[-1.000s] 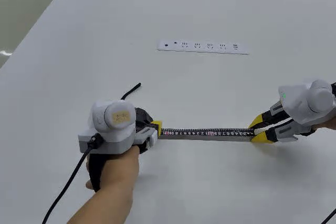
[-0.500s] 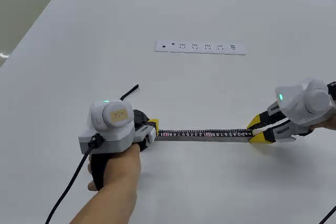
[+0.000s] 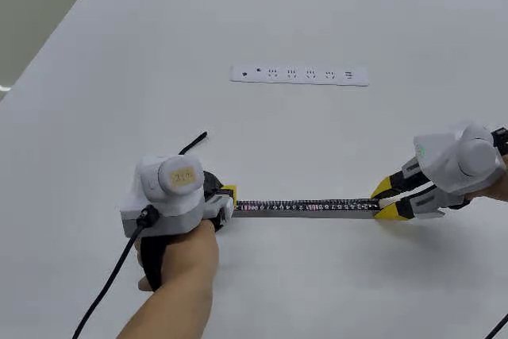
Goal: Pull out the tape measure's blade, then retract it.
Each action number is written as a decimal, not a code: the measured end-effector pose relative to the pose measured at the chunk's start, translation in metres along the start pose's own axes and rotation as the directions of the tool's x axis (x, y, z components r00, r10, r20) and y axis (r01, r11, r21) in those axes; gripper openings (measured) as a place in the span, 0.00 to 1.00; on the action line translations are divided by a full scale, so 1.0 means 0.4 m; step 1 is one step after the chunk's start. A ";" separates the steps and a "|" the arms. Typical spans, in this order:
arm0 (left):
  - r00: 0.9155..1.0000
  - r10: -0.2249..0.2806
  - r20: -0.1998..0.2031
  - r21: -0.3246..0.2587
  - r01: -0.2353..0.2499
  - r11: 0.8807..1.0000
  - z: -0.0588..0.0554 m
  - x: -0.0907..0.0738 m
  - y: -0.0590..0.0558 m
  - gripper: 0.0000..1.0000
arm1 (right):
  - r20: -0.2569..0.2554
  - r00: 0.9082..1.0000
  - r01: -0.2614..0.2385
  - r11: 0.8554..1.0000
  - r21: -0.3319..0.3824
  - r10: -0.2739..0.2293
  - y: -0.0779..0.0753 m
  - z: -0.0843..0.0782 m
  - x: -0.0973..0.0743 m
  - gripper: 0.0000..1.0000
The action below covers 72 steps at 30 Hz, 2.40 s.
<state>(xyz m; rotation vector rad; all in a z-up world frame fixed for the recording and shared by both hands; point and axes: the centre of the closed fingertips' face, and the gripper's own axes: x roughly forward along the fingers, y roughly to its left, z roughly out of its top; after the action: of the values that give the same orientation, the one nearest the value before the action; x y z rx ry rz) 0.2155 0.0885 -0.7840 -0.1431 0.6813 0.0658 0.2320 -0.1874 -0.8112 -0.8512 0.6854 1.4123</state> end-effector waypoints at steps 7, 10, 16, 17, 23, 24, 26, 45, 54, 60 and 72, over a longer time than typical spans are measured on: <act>1.000 0.019 -0.005 0.014 -0.019 1.000 -0.002 0.006 0.006 0.63 | -0.003 1.000 0.013 1.000 -0.004 -0.013 -0.007 0.000 -0.004 0.15; 1.000 0.022 -0.008 0.016 -0.022 1.000 0.000 0.005 0.006 0.63 | 0.000 1.000 0.017 1.000 -0.004 -0.017 -0.007 0.004 -0.007 0.14; 1.000 0.017 -0.007 0.018 -0.017 1.000 -0.003 0.005 0.004 0.63 | -0.004 1.000 0.014 1.000 -0.007 -0.014 -0.004 0.001 -0.003 0.14; 1.000 0.015 -0.007 0.018 -0.015 1.000 -0.003 0.004 0.004 0.63 | -0.003 1.000 0.013 1.000 -0.006 -0.013 -0.004 0.000 -0.003 0.14; 1.000 0.009 -0.012 0.025 -0.008 1.000 -0.004 0.014 0.008 0.63 | -0.001 1.000 0.014 1.000 -0.003 -0.014 0.001 0.002 -0.008 0.14; 1.000 0.008 -0.012 0.026 -0.008 1.000 -0.004 0.015 0.008 0.63 | -0.001 1.000 0.015 1.000 -0.003 -0.015 0.000 0.003 -0.007 0.14; 1.000 0.005 -0.013 0.027 -0.005 1.000 -0.005 0.016 0.007 0.63 | 0.001 1.000 0.016 1.000 -0.002 -0.016 -0.001 0.004 -0.008 0.14; 1.000 -0.022 -0.019 0.022 0.023 0.999 -0.008 0.010 0.004 0.63 | -0.001 1.000 0.016 1.000 -0.004 -0.016 0.010 0.013 -0.014 0.14; 0.999 -0.032 -0.023 0.017 0.032 0.999 -0.009 0.013 0.006 0.62 | -0.001 1.000 0.017 1.000 -0.003 -0.017 0.015 0.020 -0.016 0.14; 0.999 -0.038 -0.026 0.014 0.039 0.999 -0.009 0.009 0.006 0.62 | -0.001 1.000 0.019 1.000 0.000 -0.019 0.017 0.020 -0.016 0.14; 0.998 -0.054 -0.036 0.009 0.054 0.999 -0.011 0.010 0.005 0.62 | 0.002 1.000 0.021 1.000 -0.006 -0.021 0.017 0.027 -0.019 0.14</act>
<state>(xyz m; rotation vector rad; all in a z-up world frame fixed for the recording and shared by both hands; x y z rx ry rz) 0.2157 0.0900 -0.7900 -0.1535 0.7130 0.0084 0.2239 -0.1828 -0.7997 -0.8593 0.6698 1.3968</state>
